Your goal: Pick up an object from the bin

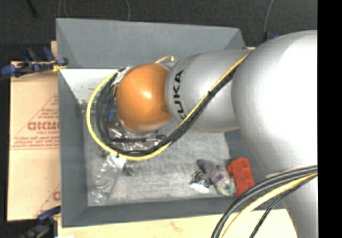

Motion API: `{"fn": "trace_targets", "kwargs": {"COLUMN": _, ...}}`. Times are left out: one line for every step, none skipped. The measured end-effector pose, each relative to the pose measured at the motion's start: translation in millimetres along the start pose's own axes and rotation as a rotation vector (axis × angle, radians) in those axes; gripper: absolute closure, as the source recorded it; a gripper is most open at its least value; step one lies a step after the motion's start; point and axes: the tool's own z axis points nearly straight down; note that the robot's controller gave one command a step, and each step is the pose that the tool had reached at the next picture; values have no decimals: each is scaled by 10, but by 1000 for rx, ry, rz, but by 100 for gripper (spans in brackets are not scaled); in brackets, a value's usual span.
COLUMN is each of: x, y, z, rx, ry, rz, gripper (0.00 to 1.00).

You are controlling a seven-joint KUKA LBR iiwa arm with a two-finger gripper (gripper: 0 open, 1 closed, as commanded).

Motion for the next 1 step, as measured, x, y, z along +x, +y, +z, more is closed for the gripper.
{"fn": "trace_targets", "kwargs": {"x": -34, "y": -32, "z": -1030, "rx": 0, "ry": 12, "rz": 5, "gripper": 100}}
